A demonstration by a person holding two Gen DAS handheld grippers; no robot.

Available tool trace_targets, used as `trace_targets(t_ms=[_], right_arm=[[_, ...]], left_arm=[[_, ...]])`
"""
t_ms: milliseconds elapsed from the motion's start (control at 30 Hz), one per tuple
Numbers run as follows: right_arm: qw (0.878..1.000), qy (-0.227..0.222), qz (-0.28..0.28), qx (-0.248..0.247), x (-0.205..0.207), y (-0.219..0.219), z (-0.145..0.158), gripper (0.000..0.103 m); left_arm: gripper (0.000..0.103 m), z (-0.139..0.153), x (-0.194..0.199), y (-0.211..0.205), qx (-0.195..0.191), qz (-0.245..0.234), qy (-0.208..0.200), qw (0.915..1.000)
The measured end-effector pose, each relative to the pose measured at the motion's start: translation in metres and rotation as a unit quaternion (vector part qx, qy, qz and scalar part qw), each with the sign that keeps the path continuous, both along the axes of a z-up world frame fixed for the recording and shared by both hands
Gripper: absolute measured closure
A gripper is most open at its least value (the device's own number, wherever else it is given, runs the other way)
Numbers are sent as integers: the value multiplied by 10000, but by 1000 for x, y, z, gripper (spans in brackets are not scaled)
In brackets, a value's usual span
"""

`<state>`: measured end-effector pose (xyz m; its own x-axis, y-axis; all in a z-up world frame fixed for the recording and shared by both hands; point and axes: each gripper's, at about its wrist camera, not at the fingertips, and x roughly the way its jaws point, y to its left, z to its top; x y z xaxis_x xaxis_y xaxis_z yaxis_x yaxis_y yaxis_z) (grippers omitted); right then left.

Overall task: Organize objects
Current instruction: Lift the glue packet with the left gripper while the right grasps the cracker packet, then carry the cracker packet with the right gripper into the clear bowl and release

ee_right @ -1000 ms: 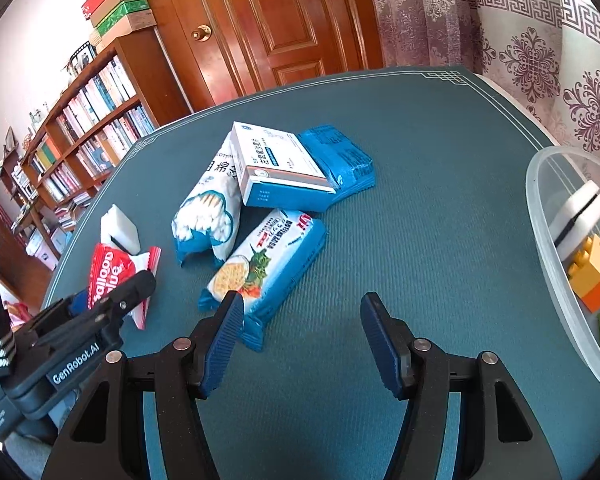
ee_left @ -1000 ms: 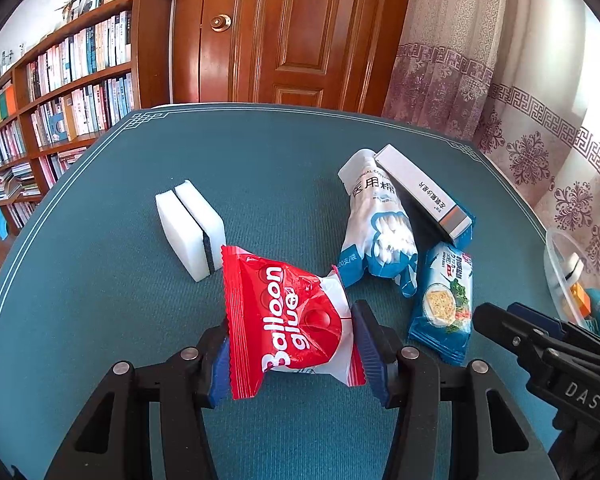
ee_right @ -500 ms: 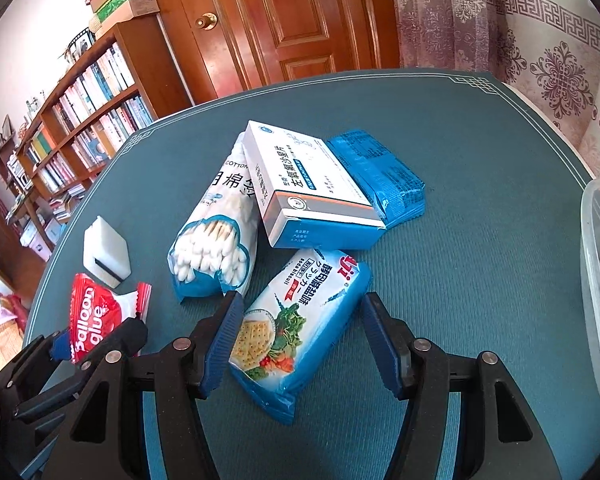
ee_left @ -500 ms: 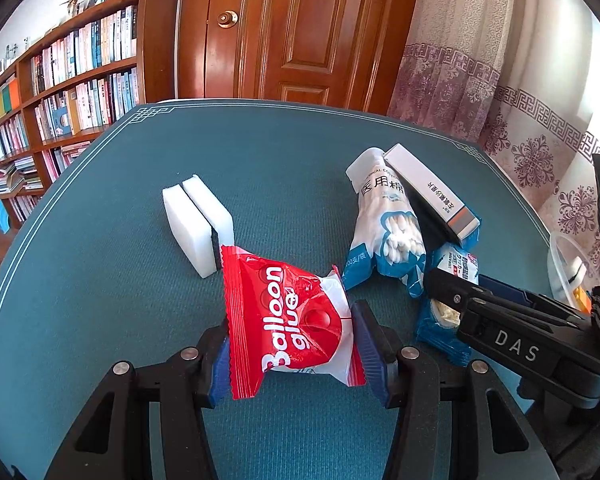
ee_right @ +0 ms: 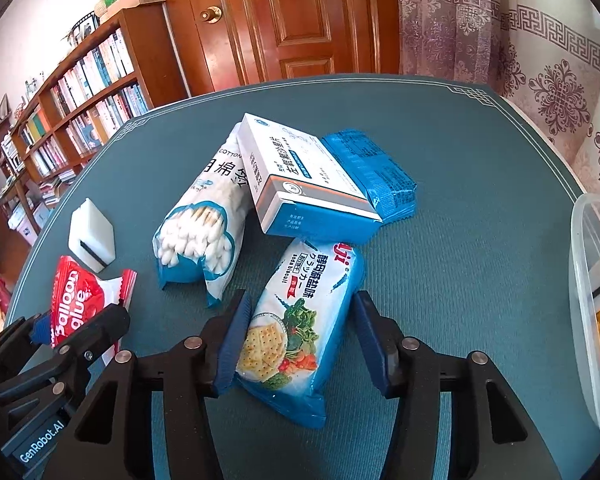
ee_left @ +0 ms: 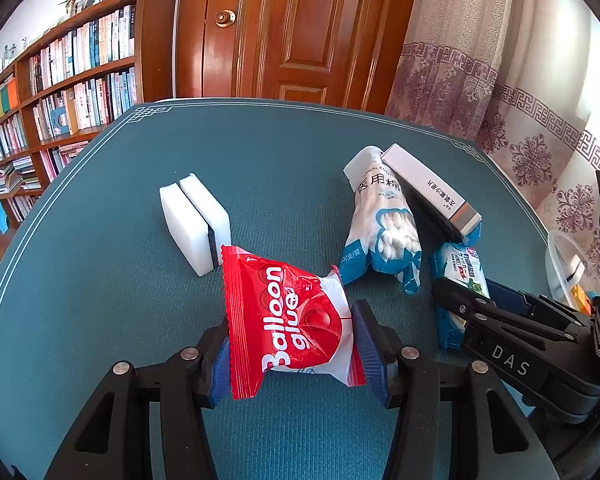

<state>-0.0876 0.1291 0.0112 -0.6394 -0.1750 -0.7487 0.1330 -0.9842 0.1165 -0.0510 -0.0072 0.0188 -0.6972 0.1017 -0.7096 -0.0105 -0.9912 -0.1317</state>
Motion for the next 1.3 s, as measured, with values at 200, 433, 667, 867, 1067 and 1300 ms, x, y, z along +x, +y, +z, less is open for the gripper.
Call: trace_targets(t_ms=[200,433,667,867,1067,1300], right_arm=[[10000,7,-31,2,11,7,0,56],[10000,20,-61,18,31,16,-1,57],[10000,5,-97,-21,52,25,-2,57],[9999,-32,-104,-115,70,32,0,59],[9998,35,-95,-178,86,35,6,59],[9994,152,-222,-230,98,45,17,59]], left_arm=[[47,0,1,3,5,-11,6,10000],[47,1,2,6,12,-35,13,10000],[47,4,4,6,25,-113,54,9999],[47,6,7,10,35,-236,104,9997],[47,9,13,18,32,-426,170,9989],[47,10,16,23,31,-544,197,9983]])
